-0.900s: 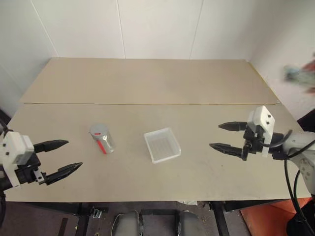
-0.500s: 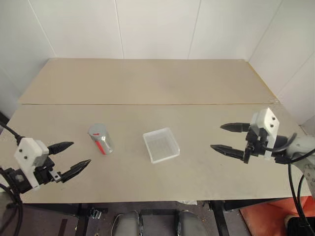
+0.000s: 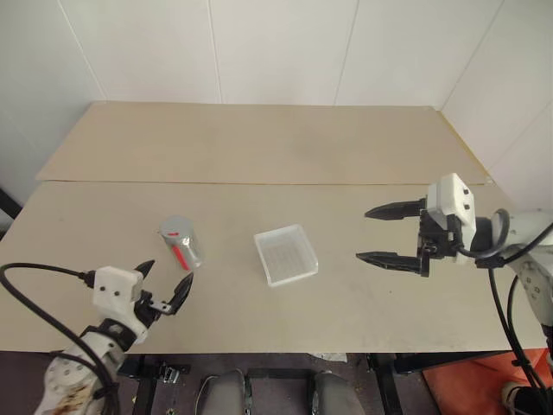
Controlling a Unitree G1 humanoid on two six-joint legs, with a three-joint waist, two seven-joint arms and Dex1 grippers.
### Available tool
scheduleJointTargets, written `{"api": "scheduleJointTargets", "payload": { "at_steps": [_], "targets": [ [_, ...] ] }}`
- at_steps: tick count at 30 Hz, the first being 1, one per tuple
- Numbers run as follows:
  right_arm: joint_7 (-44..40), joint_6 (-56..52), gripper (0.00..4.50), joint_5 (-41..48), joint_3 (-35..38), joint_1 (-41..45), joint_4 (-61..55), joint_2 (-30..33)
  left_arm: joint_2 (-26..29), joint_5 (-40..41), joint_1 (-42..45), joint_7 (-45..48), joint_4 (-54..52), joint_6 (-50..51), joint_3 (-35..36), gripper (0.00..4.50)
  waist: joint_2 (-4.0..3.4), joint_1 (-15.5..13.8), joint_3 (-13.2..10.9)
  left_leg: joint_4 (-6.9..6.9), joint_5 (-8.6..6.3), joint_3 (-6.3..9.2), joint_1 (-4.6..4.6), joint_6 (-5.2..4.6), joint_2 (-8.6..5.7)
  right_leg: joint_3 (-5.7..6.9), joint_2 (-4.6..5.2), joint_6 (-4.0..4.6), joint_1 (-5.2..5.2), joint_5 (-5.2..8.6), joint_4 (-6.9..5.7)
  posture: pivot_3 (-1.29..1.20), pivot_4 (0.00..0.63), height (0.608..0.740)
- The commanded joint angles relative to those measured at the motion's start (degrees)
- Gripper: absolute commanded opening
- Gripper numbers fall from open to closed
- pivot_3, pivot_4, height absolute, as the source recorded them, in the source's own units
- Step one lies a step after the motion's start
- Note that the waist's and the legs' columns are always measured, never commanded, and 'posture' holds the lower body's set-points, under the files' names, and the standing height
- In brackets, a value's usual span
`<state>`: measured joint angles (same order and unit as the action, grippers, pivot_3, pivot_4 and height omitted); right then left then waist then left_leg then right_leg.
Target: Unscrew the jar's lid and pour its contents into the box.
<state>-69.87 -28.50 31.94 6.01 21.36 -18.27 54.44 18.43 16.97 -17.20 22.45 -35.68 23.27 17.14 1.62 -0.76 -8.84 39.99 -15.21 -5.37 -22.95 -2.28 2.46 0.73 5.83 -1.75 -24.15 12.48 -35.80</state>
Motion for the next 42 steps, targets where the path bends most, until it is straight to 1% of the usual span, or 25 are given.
{"api": "scheduleJointTargets", "payload": {
  "at_steps": [1,3,9,13,18,25,38,42],
  "targets": [
    [-5.7,2.5,4.5,1.6,-0.2,0.4,-0.1,1.5,-0.6,-2.6,2.6,-2.4,2.5,-3.6,-1.2,4.46,0.0,0.1,0.0,-0.01,0.0,0.0,0.0,0.0,-0.01,-0.01,0.0,0.0,-0.03,0.0,-0.01,0.0,0.15,0.74],
    [-7.1,2.6,4.5,1.8,-0.7,0.9,-0.1,1.4,-0.9,-3.6,4.7,-3.6,5.1,-4.9,-1.5,4.46,0.0,0.1,0.0,-0.01,0.0,0.0,0.0,0.0,0.0,0.0,-0.06,0.0,-0.03,0.0,0.0,0.0,0.15,0.74],
    [-6.7,2.2,4.5,1.4,-1.1,2.6,0.0,0.3,-0.3,-4.3,9.0,-4.1,11.1,-8.2,-1.4,4.46,0.0,0.1,0.0,-0.01,0.0,-0.02,0.01,0.0,0.09,-0.01,-0.09,0.05,-0.05,-0.03,-0.01,0.0,0.15,0.74],
    [-6.1,2.3,4.5,1.3,-0.5,1.9,-0.3,0.5,-0.1,-4.7,13.7,-3.6,16.3,-11.6,-2.4,4.46,0.0,-0.1,0.0,0.0,0.0,-0.02,-0.01,0.01,0.07,0.01,-0.08,0.04,-0.04,-0.04,-0.01,0.0,0.15,0.74],
    [-5.8,2.2,4.5,1.9,0.5,0.9,-1.1,0.8,0.4,-6.1,16.7,-3.3,19.7,-13.8,-3.9,4.46,0.0,0.1,0.0,-0.01,0.0,-0.03,-0.02,0.01,0.08,0.0,-0.07,0.03,-0.05,-0.04,0.01,0.0,0.15,0.74],
    [-4.7,1.8,4.5,2.5,1.4,-0.1,-2.3,0.6,0.1,-6.7,16.8,-3.6,20.0,-14.3,-5.5,4.46,0.0,0.1,0.0,-0.01,0.0,-0.03,0.0,0.01,0.14,0.01,-0.08,0.03,-0.05,-0.06,-0.01,0.0,0.15,0.74],
    [-4.0,2.3,4.5,2.3,1.5,0.1,-2.4,0.2,-2.0,-7.2,16.7,-6.3,17.3,-11.9,-8.2,4.46,0.0,0.1,0.0,-0.01,0.0,-0.02,-0.02,0.01,0.13,0.0,-0.07,0.02,-0.05,-0.06,0.0,0.0,0.15,0.74],
    [-3.9,2.4,4.5,2.5,1.3,0.4,-2.5,0.1,-3.5,-8.7,15.9,-9.2,15.7,-10.7,-8.6,4.46,0.0,0.1,0.0,0.0,0.0,-0.03,-0.01,0.01,0.13,-0.01,-0.07,0.02,-0.04,-0.06,0.0,0.0,0.15,0.74]
  ]
}}
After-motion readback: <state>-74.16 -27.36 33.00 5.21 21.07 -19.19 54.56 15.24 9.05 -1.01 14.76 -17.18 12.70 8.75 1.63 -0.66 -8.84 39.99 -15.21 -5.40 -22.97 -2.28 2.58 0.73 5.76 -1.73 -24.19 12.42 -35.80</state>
